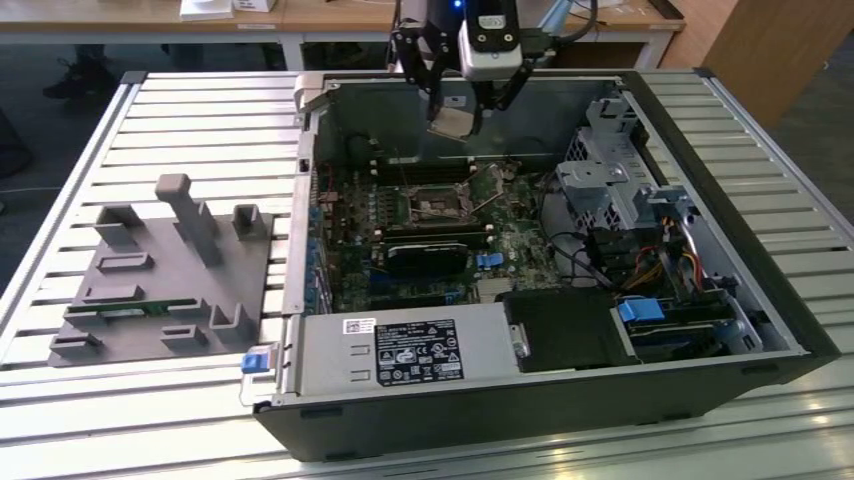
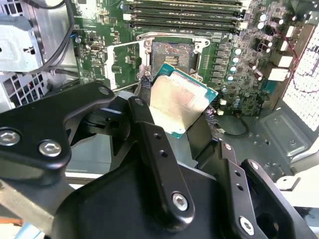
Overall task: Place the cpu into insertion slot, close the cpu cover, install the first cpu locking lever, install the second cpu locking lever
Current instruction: 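Place the cpu into insertion slot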
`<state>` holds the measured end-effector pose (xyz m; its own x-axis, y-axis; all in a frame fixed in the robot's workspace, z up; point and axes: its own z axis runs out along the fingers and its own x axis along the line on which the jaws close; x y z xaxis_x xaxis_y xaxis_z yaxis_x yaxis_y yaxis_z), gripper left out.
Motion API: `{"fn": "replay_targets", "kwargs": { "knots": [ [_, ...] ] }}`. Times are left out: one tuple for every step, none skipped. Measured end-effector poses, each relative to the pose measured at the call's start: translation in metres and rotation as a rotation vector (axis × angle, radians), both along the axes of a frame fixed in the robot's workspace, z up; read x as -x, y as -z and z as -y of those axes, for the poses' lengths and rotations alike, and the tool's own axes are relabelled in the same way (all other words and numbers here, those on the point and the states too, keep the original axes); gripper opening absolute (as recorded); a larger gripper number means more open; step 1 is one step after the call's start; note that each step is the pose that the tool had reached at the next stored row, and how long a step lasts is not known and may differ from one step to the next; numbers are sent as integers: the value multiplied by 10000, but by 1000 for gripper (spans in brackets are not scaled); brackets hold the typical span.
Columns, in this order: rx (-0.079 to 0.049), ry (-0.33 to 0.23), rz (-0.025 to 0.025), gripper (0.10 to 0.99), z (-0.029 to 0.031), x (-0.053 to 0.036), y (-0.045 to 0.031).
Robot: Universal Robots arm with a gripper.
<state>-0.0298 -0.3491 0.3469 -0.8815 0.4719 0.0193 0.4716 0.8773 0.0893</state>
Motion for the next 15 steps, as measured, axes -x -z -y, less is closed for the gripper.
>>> {"fn": "replay_targets", "kwargs": {
  "knots": [
    [0, 81, 0, 537, 0, 0, 2],
    [1, 153, -1, 537, 0, 0, 3],
    [0, 229, 0, 537, 0, 0, 4],
    [0, 287, 0, 537, 0, 0, 6],
    [1, 345, 0, 537, 0, 0, 7],
    [1, 405, 0, 537, 0, 0, 9],
    [1, 473, 0, 537, 0, 1, 11],
    [0, 537, 0, 537, 0, 0, 13],
    [1, 602, 0, 537, 0, 1, 14],
    [1, 670, 0, 537, 0, 1, 17],
    [1, 732, 0, 537, 0, 1, 18],
    [1, 794, -1, 537, 0, 1, 19],
    [1, 855, 0, 537, 0, 1, 21],
    [1, 916, 0, 537, 0, 0, 23],
    [0, 978, 0, 537, 0, 1, 25]
  ]
}}
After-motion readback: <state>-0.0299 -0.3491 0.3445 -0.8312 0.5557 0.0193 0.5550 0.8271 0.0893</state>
